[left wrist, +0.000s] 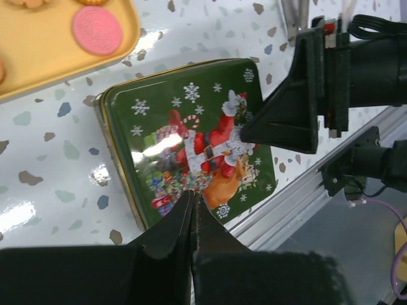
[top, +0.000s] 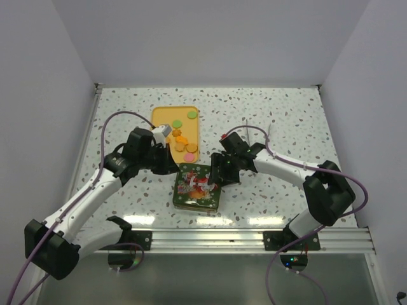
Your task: Pack the cookies
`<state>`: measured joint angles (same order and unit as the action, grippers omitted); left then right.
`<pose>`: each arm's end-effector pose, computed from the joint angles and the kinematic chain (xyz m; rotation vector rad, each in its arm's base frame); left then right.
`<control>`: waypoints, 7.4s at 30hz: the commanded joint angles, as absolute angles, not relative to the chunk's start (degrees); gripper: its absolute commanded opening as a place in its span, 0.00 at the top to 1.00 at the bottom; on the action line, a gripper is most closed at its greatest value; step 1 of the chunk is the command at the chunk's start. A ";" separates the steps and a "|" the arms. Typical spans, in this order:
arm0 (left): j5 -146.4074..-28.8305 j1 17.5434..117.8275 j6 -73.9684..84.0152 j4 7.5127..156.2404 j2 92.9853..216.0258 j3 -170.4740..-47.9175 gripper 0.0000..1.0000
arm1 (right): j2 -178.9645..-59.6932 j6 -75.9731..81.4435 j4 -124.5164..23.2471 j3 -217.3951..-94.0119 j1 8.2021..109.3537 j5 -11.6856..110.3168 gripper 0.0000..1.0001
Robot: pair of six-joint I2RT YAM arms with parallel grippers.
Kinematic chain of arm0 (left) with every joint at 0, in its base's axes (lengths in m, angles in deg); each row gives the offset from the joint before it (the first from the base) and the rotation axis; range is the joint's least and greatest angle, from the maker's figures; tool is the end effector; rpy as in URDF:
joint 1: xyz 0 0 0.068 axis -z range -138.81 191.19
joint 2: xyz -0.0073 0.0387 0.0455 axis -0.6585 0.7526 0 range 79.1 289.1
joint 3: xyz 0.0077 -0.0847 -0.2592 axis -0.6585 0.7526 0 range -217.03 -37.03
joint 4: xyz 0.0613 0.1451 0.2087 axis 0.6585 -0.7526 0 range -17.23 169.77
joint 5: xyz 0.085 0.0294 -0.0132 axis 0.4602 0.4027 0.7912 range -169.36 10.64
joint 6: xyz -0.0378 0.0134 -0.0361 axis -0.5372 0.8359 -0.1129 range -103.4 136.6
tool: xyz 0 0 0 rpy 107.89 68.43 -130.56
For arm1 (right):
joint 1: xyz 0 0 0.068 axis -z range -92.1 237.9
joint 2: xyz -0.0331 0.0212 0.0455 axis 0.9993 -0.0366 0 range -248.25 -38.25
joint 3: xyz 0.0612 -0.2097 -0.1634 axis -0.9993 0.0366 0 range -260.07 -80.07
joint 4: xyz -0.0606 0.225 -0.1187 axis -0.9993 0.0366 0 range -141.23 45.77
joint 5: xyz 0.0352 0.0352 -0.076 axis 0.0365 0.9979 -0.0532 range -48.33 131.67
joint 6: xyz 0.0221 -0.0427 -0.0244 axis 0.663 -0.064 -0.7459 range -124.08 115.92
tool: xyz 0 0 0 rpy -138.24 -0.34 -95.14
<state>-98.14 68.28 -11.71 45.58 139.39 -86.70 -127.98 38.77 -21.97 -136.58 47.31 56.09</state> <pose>0.1884 -0.1091 0.2807 0.1431 2.4619 -0.8362 0.2272 0.2062 0.1972 -0.0324 2.8580 0.7353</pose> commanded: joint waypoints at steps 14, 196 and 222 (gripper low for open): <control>-101.33 70.54 -11.34 49.10 135.26 -80.81 1.00 | -131.85 40.30 -21.87 -140.63 44.84 55.03 0.36; -71.01 71.24 -14.77 41.45 173.67 -107.60 0.72 | -147.41 41.53 -16.42 -155.74 17.06 28.67 1.00; -76.17 69.75 -10.83 42.05 163.83 -108.76 0.47 | -150.13 39.43 -13.26 -164.53 21.28 21.11 1.00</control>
<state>-71.81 70.07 -13.55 37.71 168.24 -109.71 -150.80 40.41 -14.15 -162.81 20.22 25.58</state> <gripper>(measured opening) 0.554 0.007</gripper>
